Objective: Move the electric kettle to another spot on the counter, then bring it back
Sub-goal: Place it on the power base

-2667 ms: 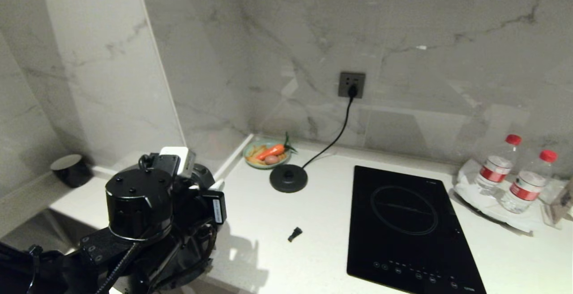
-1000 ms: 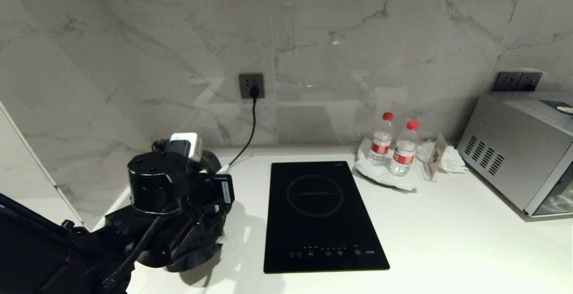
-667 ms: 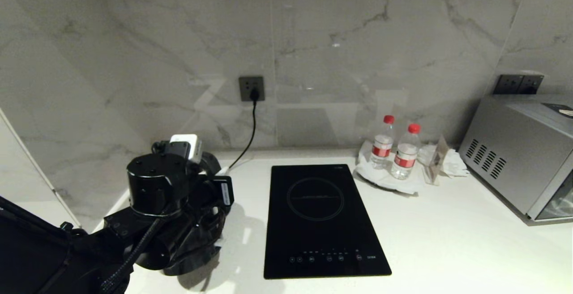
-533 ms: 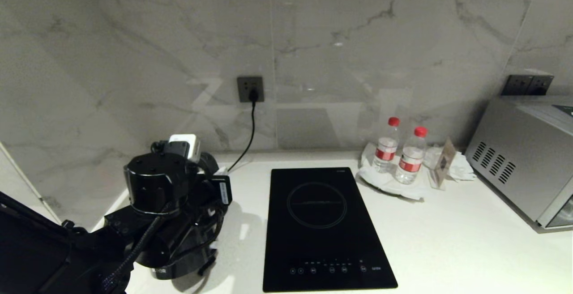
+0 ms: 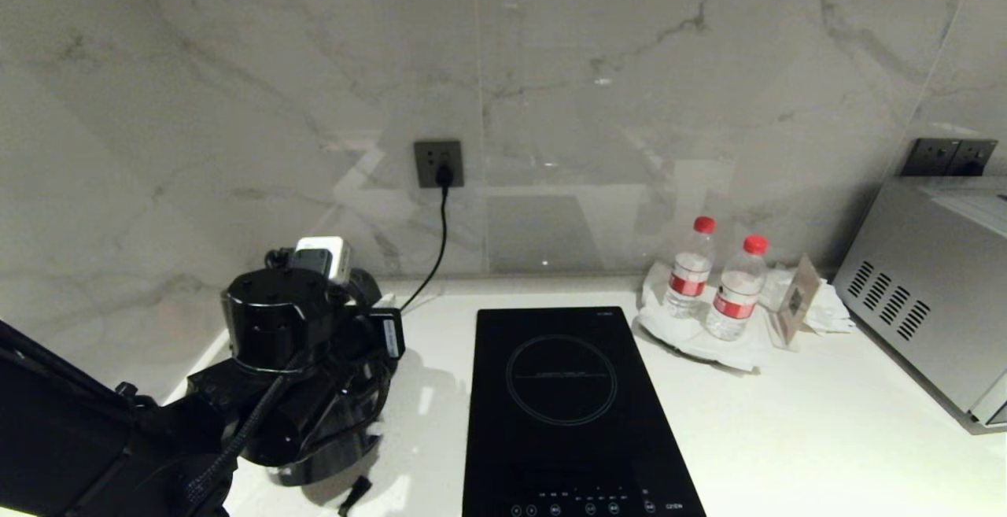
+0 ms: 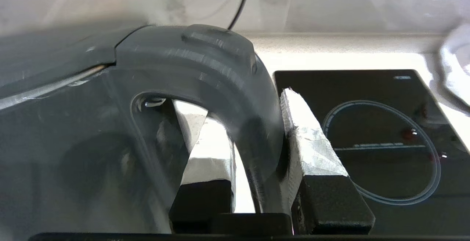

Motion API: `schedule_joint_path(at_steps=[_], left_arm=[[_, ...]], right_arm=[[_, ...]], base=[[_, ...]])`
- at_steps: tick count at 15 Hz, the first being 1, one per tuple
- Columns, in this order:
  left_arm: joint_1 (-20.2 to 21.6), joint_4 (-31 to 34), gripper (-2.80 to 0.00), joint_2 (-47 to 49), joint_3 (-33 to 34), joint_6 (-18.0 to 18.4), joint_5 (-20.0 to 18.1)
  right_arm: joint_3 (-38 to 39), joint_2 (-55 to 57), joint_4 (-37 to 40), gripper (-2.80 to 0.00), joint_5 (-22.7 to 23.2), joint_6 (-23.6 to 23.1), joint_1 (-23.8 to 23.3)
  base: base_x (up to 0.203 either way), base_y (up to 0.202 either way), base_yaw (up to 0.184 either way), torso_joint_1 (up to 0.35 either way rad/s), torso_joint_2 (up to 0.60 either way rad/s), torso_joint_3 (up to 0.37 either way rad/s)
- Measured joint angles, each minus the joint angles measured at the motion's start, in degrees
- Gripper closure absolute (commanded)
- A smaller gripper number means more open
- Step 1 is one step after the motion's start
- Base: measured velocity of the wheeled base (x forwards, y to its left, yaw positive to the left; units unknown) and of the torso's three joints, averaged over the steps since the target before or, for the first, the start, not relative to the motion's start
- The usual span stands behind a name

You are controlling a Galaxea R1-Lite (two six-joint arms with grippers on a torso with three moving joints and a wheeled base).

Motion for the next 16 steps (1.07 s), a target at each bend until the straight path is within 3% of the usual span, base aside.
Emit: schedule_joint_path(at_steps=[4,8,12,16], left_arm=[[0.78,-0.23,0.0,2.47,-3.08,-0.2,0.0],[4.09,-0.69,0.0,7.39,-7.02,-0.38,-0.03],[7.87,-6.66,0.0,13.77,-11.72,-0.22,-0.16],[9.3,-7.43,0.0,17.37,-15.29,-0.13,-0.25]], right_arm=[[0.0,0.0,-0.04,0.0,0.01,0.0,0.0],[0.0,0.0,-0.04,0.0,0.0,0.01,0.0],[0.0,0.0,-0.04,0.0,0.0,0.02,0.0],[0.0,0.0,-0.04,0.0,-0.02,0.02,0.0]], base=[[0.0,0.0,0.0,0.0,0.0,0.0],[0.0,0.0,0.0,0.0,0.0,0.0],[0.0,0.0,0.0,0.0,0.0,0.0],[0.0,0.0,0.0,0.0,0.0,0.0]])
